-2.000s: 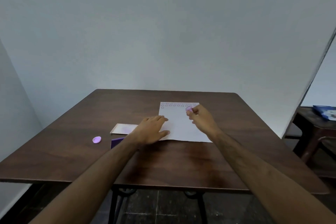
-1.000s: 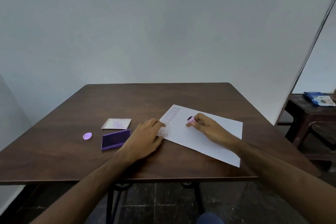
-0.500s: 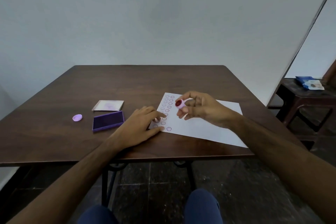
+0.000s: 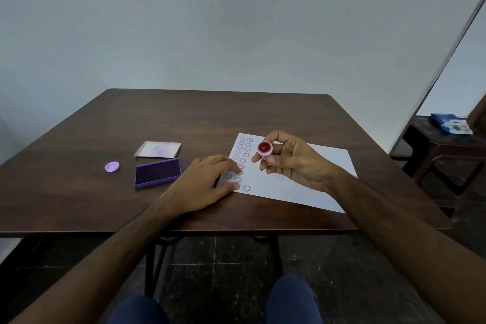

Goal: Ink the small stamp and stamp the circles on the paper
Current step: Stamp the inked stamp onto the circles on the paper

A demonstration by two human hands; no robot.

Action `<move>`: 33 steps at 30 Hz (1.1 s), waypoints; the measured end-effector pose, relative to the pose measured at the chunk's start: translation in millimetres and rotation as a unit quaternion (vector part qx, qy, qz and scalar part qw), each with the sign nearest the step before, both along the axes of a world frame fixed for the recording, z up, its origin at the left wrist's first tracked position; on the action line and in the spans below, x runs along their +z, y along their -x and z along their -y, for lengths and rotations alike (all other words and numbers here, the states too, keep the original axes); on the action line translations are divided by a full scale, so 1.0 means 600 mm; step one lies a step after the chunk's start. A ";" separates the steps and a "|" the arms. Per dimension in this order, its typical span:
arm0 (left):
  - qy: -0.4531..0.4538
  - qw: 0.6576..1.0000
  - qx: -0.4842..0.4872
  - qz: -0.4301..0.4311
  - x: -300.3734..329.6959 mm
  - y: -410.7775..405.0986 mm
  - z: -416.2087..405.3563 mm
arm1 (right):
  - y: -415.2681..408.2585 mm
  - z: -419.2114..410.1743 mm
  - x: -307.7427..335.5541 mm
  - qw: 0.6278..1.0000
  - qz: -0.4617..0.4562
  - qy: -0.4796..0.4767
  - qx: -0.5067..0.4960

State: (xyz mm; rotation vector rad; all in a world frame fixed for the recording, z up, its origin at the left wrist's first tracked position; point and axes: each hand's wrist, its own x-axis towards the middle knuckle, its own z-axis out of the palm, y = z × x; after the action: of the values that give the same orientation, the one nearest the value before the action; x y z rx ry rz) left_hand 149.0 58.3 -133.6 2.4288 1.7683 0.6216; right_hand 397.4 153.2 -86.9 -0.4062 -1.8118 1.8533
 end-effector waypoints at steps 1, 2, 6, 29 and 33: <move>0.000 1.000 0.001 0.002 -0.001 0.001 -0.001 | -0.001 -0.001 0.002 1.000 0.010 -0.004 -0.014; 0.000 1.000 0.001 0.004 -0.002 0.001 -0.002 | -0.003 -0.002 0.003 1.000 0.017 -0.005 -0.024; 0.003 1.000 -0.001 0.015 -0.002 0.002 -0.003 | -0.008 0.000 0.006 0.999 0.034 -0.003 -0.037; 0.011 1.000 -0.005 0.026 0.006 0.001 0.004 | 0.041 0.009 -0.010 0.989 0.109 0.040 -0.087; 0.014 0.999 -0.007 0.029 0.007 0.001 0.003 | 0.037 0.006 -0.014 0.984 0.039 0.160 -0.068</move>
State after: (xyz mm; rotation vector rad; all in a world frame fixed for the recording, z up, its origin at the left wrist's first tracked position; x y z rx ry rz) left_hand 148.1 56.6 -129.3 2.3783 1.7262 0.6546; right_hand 375.0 149.7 -95.2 -0.7086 -1.4916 2.0598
